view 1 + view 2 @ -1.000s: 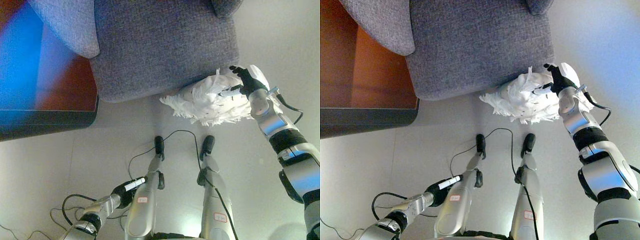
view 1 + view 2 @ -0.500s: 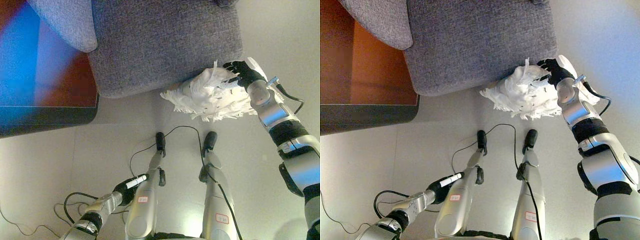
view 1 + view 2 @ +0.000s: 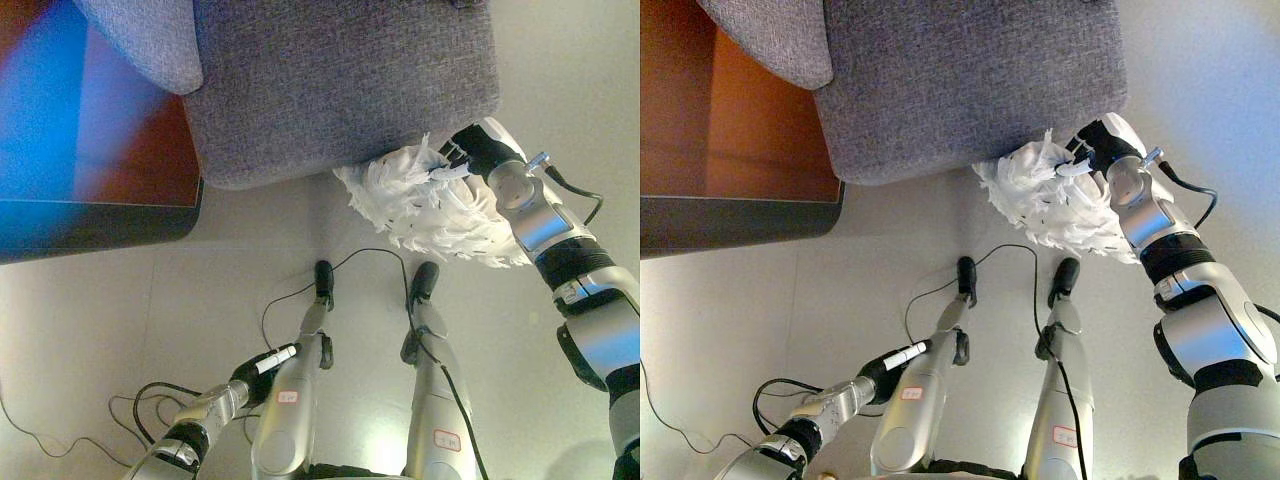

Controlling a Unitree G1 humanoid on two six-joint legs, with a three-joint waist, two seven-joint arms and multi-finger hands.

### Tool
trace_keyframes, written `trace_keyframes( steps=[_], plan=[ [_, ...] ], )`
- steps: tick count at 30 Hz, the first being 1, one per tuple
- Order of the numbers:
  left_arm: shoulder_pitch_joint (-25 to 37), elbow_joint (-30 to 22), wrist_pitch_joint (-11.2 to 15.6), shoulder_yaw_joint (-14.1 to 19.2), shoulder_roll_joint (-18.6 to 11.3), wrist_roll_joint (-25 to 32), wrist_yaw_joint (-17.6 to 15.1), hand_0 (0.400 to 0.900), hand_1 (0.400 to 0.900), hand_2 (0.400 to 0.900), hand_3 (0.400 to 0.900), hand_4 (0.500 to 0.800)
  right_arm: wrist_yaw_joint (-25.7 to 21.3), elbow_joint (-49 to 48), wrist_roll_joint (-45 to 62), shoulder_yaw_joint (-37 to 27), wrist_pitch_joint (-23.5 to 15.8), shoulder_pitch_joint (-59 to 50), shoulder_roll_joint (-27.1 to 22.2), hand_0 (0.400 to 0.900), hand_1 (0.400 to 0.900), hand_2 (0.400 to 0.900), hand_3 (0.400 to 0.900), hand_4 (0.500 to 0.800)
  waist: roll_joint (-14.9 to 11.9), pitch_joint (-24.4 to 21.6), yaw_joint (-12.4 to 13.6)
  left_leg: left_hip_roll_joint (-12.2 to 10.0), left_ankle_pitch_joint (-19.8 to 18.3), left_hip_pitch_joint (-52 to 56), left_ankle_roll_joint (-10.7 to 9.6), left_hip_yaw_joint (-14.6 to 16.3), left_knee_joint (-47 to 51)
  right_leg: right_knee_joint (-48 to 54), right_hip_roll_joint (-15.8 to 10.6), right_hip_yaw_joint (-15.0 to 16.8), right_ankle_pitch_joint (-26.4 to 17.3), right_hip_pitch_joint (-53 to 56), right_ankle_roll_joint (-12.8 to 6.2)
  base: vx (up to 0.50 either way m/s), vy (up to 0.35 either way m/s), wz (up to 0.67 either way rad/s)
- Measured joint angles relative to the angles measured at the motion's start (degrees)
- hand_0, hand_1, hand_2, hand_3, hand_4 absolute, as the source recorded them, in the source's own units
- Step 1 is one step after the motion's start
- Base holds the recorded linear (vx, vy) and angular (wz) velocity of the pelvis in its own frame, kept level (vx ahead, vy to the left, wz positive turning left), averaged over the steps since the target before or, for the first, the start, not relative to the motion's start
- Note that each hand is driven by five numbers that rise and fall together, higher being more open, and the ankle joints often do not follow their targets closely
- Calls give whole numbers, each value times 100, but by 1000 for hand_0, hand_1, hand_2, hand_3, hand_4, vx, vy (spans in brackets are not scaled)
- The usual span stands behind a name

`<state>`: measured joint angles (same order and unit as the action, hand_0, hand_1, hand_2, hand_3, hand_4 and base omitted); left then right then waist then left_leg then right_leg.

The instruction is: Pick up the pillow and put it on the sofa.

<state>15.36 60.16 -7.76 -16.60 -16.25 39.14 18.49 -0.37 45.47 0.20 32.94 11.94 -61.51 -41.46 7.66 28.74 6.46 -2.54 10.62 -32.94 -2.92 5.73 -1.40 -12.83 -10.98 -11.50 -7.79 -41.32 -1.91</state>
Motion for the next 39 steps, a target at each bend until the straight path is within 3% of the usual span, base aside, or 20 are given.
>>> trace_keyframes(
  steps=[12, 23, 35, 39],
  plan=[
    [-23, 51, -343, -14, -55, -13, -105, 900, 900, 900, 900, 800, 609, 0, -9, 12, -33, 366, -9, 400, 400, 400, 400, 500, -68, 38, -55, -24, 2, 730, -7, -91, 89, 197, 34, -125, 12, 861, -26, 11, -18, 0],
    [-352, 185, -593, 36, -357, -282, -146, 900, 900, 900, 900, 800, 1326, -628, -13, -207, -488, 1481, -308, 400, 400, 400, 400, 500, -452, -5, -192, -130, -81, 2319, -57, -121, 599, 1277, 300, -133, -149, 2747, -164, 96, -44, -1],
    [-701, 313, -716, 549, -451, -580, -44, 900, 900, 900, 900, 800, 2557, -1477, -80, -504, -716, 1682, -727, 400, 400, 400, 400, 500, -754, -201, -311, -151, -376, 3138, -97, -108, 601, 1772, 369, -184, -192, 3810, -150, 114, 8, 3],
    [-863, 427, -813, 735, -479, -765, 31, 900, 900, 900, 900, 800, 3007, -1711, -66, -647, -721, 1734, -767, 400, 400, 400, 400, 500, -893, -523, -315, -150, -431, 3288, -101, -63, 606, 1773, 365, -149, -149, 3939, -192, 170, 54, 0]
  ],
)
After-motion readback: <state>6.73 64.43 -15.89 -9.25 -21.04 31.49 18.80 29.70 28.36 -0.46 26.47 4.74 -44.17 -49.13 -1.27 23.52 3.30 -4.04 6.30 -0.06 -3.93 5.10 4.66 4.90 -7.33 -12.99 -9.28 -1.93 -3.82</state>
